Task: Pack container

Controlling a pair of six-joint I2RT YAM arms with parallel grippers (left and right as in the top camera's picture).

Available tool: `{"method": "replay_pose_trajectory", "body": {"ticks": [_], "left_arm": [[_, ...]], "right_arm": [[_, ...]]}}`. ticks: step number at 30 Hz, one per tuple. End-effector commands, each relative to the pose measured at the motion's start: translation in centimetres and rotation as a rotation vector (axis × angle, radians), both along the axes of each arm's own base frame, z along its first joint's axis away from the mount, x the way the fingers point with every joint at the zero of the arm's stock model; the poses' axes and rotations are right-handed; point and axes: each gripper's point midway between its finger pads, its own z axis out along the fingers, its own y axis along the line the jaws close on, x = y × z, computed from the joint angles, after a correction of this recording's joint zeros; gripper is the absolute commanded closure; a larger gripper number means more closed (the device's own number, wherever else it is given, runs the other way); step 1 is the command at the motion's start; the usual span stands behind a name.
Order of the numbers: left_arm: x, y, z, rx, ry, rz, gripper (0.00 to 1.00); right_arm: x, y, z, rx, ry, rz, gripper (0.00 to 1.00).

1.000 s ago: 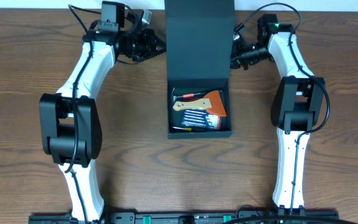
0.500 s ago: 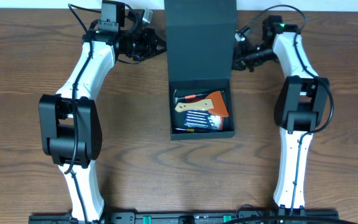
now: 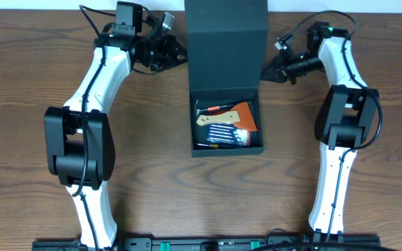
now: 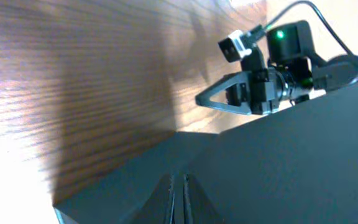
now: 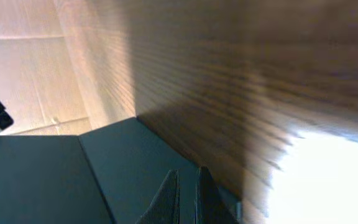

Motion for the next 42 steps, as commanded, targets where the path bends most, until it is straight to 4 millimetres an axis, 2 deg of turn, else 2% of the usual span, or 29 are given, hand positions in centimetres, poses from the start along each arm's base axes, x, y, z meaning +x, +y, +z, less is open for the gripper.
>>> {"method": "replay_pose_trajectory", "body": {"ticks": [1,6,8,12,20,23,27,29,31,35,36,38,39,42], "left_arm": [[-0.7,-0.8,4.6,-0.023,-0.12,-0.044,0.94],[-1.3,-0.7,6.9,-0.025,-0.161,-0.04,0.95],[-1.7,-0.1,7.2,0.015,-0.154,-0.016,0.94],[-4.0,0.0,8.0,0.035,-0.106,-0.034,0.95],[-8.4,-1.9,11.4,0.032,-0.135,-0.118,0.94],[-10.0,-2.4,11.7,0.037,-0.103,-0.14,0.94],[-11.9,-1.9,10.7,0.08,-0.046,-0.173,0.94],[-11.5,0.1,8.7,0.218,-0.032,-0.126,0.94],[-10.5,2.9,6.7,0.397,-0.041,-0.054,0.94],[-8.3,7.6,5.3,0.617,-0.077,0.065,0.94],[-7.9,8.6,5.1,0.653,-0.082,0.094,0.93],[-7.2,10.5,5.0,0.71,-0.084,0.144,0.83],[-6.9,11.7,4.9,0.739,-0.082,0.173,0.77],[-6.4,14.2,4.8,0.792,-0.07,0.233,0.68]], "right_arm": [[-0.6,1.7,1.1,0.025,-0.05,0.065,0.99],[-1.5,2.5,1.3,0.032,-0.034,0.097,0.99],[-1.7,2.5,1.3,0.033,-0.035,0.106,0.99],[-1.8,2.5,1.3,0.034,-0.029,0.107,0.99],[-1.8,2.4,1.3,0.031,-0.026,0.106,0.99],[-1.9,2.4,1.3,0.031,-0.02,0.106,0.99],[-2.2,2.3,1.2,0.022,-0.019,0.119,0.99],[-2.6,1.9,0.6,-0.023,-0.005,0.13,0.99],[-3.0,1.0,-0.3,-0.103,0.012,0.149,0.99],[-3.2,-0.1,-0.6,-0.201,0.003,0.168,0.99],[-2.9,-0.5,-0.4,-0.228,-0.011,0.164,0.99],[-2.4,-1.6,0.3,-0.296,-0.028,0.141,0.98],[-2.0,-2.3,1.0,-0.344,-0.045,0.126,0.98],[-1.1,-4.9,3.3,-0.505,-0.093,0.073,0.96]]}}
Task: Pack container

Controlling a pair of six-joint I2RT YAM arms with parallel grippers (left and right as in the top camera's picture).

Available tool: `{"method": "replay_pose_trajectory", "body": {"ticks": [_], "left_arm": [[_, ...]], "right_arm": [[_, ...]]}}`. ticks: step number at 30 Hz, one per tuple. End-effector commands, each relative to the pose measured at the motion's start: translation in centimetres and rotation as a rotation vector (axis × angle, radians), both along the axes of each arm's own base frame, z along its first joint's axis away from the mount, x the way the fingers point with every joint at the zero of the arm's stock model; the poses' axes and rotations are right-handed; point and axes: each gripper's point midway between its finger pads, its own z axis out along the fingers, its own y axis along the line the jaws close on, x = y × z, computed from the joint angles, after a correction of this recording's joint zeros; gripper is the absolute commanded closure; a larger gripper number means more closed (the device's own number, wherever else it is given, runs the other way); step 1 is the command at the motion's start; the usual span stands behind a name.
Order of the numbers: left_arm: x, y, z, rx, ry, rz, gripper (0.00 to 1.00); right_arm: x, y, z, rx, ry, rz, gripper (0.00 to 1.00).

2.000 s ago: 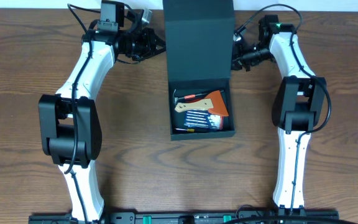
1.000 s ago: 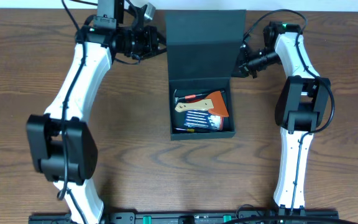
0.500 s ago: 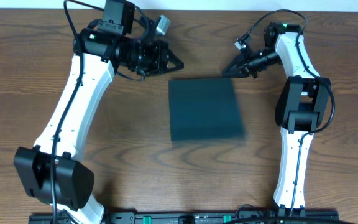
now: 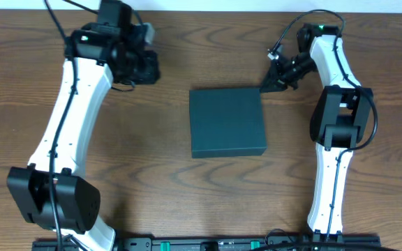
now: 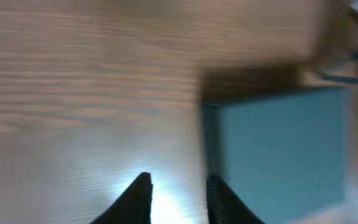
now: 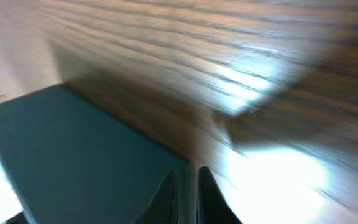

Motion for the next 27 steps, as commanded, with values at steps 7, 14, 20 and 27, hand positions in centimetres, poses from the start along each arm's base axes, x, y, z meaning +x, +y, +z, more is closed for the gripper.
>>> {"method": "replay_pose_trajectory", "body": {"ticks": [7,14,20,27], "left_arm": [[1.4,8.6,0.1,0.272,-0.047,0.189,0.62],[-0.5,10.1,-0.5,0.36,0.024,0.215,0.68],[-2.1,10.2,0.7,0.358,0.024,0.22,0.69],[-5.5,10.2,2.7,0.334,-0.029,0.226,0.69]], "right_arm": [[2.2,-5.5,16.5,-0.361,-0.411,-0.104,0.9],[-2.5,-3.5,26.2,-0.452,-0.6,-0.075,0.77],[-6.0,-1.0,29.7,-0.535,-0.648,-0.102,0.8],[-7.0,4.4,27.7,-0.558,-0.646,0.004,0.81]]}}
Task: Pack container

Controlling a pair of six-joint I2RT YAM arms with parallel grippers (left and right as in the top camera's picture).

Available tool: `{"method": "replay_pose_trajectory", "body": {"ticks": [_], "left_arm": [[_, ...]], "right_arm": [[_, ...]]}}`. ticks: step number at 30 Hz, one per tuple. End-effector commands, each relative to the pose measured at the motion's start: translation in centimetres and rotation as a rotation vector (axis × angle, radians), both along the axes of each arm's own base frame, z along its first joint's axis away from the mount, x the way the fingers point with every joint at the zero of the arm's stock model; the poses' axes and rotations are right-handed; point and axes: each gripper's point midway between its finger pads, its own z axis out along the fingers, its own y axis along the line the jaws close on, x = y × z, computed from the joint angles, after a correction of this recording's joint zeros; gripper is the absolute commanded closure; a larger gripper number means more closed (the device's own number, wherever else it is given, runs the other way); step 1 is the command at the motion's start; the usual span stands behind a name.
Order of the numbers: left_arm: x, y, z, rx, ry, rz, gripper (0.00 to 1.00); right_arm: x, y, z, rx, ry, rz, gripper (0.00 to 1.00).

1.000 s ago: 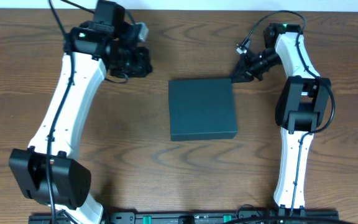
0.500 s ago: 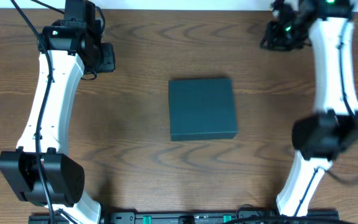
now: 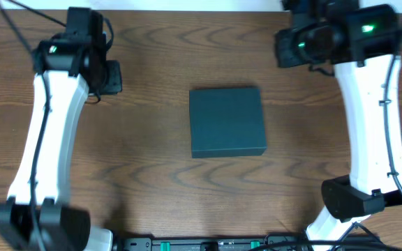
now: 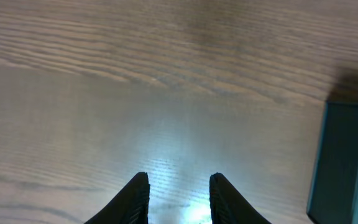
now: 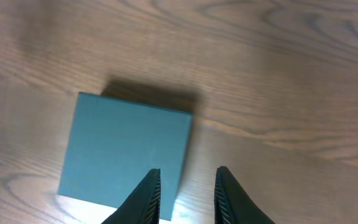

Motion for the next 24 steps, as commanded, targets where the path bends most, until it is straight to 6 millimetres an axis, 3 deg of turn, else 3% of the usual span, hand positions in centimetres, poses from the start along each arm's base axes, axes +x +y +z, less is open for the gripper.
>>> {"method": "replay_pose_trajectory", "body": {"ticks": [1,6,8,12,21,24], "left_arm": [[-2.0,0.0,0.9,-0.007,-0.024,-0.002,0.69],[-4.3,-0.8,-0.7,-0.056,0.002,-0.031,0.69],[-4.8,-1.4,-1.6,-0.087,0.004,-0.055,0.69],[-4.7,-2.4,-3.2,-0.133,0.008,-0.089,0.69],[-4.5,-3.6,-6.3,-0.191,0.02,-0.127,0.69],[-4.6,-4.1,-6.6,-0.212,0.022,-0.155,0.68]], "right_arm": [[-0.2,1.9,-2.0,-0.04,0.03,-0.005,0.81],[-0.6,4.0,-6.8,-0.062,0.115,0.047,0.84],[-1.2,4.7,-9.9,-0.074,0.175,0.07,0.85],[-1.9,6.1,-14.0,-0.061,0.23,0.105,0.85],[-3.6,8.0,-20.4,-0.018,0.3,0.135,0.86],[-4.1,8.0,-21.7,-0.022,0.315,0.132,0.93]]}}
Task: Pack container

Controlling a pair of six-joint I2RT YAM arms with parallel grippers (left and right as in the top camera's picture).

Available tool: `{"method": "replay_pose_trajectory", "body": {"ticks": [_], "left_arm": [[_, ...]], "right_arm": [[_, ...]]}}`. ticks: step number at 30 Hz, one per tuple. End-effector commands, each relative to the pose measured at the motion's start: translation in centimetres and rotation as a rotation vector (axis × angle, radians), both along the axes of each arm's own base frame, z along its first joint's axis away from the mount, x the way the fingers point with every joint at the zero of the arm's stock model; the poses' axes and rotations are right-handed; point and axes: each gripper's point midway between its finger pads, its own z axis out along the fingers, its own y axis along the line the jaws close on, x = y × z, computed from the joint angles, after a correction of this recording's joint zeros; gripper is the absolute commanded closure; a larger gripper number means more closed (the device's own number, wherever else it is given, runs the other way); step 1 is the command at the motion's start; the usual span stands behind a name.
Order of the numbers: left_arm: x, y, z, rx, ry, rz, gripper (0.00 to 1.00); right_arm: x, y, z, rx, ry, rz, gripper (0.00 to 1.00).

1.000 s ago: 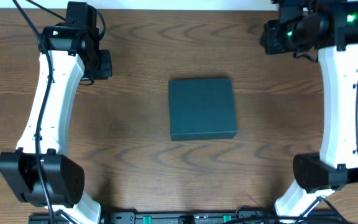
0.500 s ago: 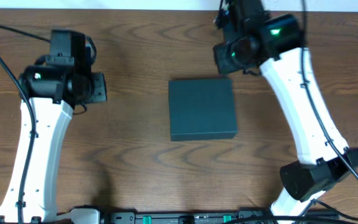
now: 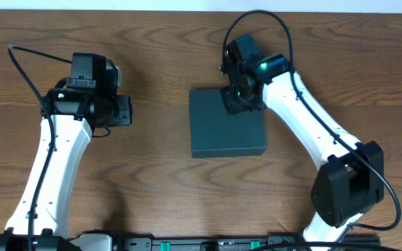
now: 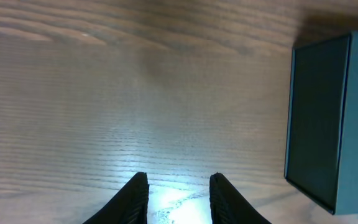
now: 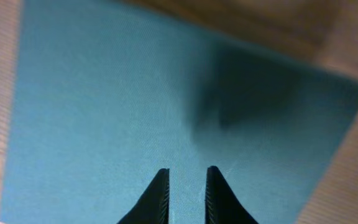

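Observation:
The dark teal box (image 3: 227,129) lies closed in the middle of the wooden table. My right gripper (image 3: 237,102) hangs low over the far right part of its lid. In the right wrist view the lid (image 5: 104,106) fills the frame, and the gripper (image 5: 186,183) is narrowly open with nothing between its fingers. My left gripper (image 3: 122,111) sits left of the box, apart from it. In the left wrist view it (image 4: 178,186) stands open over bare wood, with the box's side (image 4: 319,118) at the right. The box's contents are hidden.
The brown wooden table (image 3: 152,188) surrounds the box on all sides. Black cables (image 3: 26,56) loop off both arms near the far edge. The arm bases sit along the table's near edge (image 3: 208,244).
My right gripper was high beyond the box's far right side and is now low over the lid, its jaws closer together. My left gripper is now nearer the box, still open.
The box stood open with tools inside, lid upright, both grippers shut at the lid's sides. Then the lid was down, the left gripper open to the left, the right shut at the far right corner. Both then stood off and open; now the right is over the lid.

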Motion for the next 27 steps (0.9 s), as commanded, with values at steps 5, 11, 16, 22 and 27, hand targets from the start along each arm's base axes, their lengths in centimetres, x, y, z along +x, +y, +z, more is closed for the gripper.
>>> {"method": "replay_pose_trajectory", "body": {"ticks": [5,11,16,22,27], "left_arm": [[-0.1,-1.0,-0.3,-0.031,-0.007,-0.053,0.69],[-0.2,-2.4,-0.2,-0.031,-0.009,-0.096,0.68],[-0.4,-3.7,-0.2,-0.032,-0.015,-0.135,0.69],[-0.4,-3.9,-0.2,-0.032,-0.016,-0.14,0.69],[-0.4,-3.9,-0.2,-0.031,-0.017,-0.141,0.64]], "right_arm": [[-1.4,0.5,-2.4,0.007,0.042,-0.012,0.99],[-2.0,0.2,-3.7,-0.001,0.055,-0.012,0.99],[-3.1,-0.4,-5.8,-0.013,0.085,-0.016,0.99],[-3.5,-0.6,-6.5,-0.017,0.092,-0.019,0.99],[-2.2,-0.5,-6.0,-0.015,0.041,-0.002,0.92]]}}
